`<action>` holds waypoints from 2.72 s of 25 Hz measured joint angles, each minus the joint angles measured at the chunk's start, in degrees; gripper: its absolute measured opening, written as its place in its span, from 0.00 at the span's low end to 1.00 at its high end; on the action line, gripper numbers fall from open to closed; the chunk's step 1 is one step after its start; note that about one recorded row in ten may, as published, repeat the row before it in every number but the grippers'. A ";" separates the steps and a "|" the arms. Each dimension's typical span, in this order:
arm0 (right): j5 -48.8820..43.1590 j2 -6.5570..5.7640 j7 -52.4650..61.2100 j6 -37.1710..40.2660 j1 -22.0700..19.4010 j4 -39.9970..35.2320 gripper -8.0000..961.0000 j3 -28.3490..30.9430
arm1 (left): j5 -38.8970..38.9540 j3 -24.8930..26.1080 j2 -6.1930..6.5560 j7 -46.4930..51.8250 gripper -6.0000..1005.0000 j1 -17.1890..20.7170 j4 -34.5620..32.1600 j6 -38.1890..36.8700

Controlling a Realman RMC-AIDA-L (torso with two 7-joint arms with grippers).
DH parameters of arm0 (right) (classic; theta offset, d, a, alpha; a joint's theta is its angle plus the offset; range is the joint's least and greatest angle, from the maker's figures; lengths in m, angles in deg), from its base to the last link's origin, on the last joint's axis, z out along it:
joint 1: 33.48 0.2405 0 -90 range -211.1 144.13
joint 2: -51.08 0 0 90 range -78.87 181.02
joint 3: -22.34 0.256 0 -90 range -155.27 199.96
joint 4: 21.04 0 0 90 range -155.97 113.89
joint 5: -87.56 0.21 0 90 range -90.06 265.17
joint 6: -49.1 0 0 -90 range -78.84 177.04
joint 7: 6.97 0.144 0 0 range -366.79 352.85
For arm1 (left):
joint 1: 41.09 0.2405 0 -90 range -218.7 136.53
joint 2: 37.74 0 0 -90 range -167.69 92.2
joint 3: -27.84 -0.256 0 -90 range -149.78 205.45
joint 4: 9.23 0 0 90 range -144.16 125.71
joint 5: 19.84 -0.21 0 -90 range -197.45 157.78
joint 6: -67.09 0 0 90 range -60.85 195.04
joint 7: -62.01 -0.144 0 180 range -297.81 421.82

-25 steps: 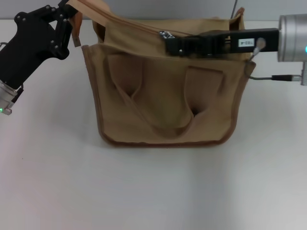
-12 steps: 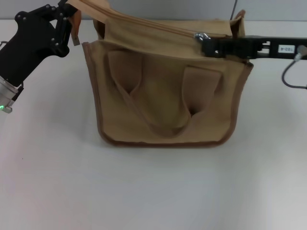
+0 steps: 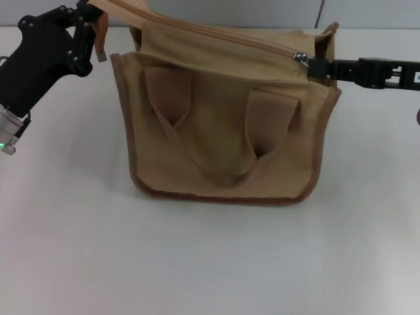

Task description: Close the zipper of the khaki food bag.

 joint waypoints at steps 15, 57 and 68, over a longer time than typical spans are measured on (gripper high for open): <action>0.33 -0.92 -0.32 3.34 0.04 2.51 0.17 3.00 | 0.03 0.04 0.08 0.07 0.08 0.02 -0.07 0.37; -12.88 1.29 -59.71 26.15 -11.60 12.86 0.80 15.05 | 0.55 0.06 0.06 0.07 0.09 0.58 0.03 0.51; -13.70 1.64 -59.95 26.02 -11.31 12.87 0.80 15.21 | 0.56 0.18 0.06 0.24 0.09 0.96 0.03 0.16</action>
